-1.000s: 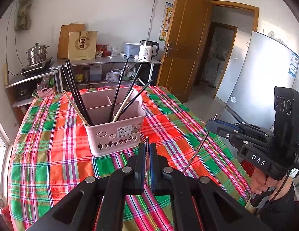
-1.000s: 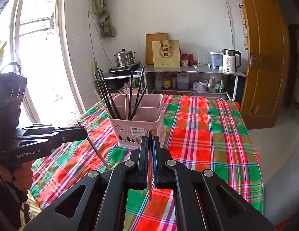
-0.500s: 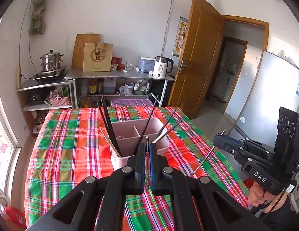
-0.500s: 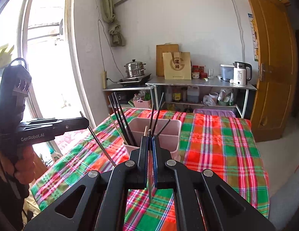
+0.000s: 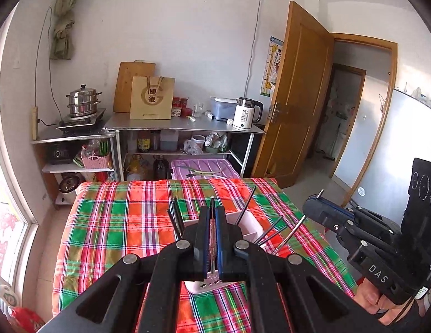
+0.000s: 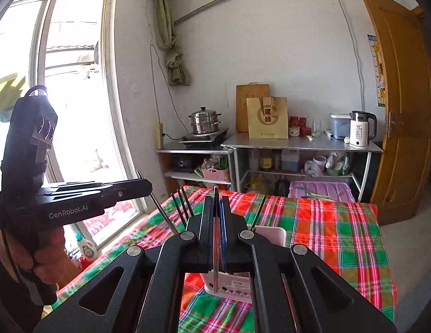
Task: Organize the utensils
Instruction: 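Open the left gripper into the basket while the right gripper releases its chopstick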
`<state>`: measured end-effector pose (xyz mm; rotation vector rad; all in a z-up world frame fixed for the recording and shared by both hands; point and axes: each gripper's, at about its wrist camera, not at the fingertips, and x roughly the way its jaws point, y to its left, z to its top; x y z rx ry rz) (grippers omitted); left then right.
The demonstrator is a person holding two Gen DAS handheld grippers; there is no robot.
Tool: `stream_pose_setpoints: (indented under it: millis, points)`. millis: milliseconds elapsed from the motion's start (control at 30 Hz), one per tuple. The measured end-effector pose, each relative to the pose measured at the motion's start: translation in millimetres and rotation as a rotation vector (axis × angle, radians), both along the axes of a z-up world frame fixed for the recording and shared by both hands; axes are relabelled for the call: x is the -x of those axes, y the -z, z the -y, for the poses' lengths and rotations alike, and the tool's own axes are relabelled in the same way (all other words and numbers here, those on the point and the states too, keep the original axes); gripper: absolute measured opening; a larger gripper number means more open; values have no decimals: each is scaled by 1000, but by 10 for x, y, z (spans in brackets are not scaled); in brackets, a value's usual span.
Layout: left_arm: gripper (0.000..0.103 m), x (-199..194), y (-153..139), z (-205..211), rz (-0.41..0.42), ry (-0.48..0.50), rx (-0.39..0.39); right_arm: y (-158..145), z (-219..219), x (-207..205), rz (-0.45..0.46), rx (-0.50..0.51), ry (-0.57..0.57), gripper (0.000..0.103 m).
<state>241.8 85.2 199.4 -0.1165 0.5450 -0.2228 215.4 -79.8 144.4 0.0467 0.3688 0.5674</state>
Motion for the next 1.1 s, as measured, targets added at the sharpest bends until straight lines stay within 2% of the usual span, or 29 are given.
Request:
stream_pose_setpoints:
  millis: [233,467,867,1100]
  points:
    - [3,-219,115,-38,-17,2,-8,17,-48,-247,-19,-24,18,4]
    - [3,-359,300,-39,-45,9,-3,177,-139,-369,-30,2,25,4]
    - [3,-421,711,-29,-117,22,9,491,-167,-293,-76,42,19,4]
    - [3,-474,942,35,-168,29,5,715,-190,-341,-136,66,19,4]
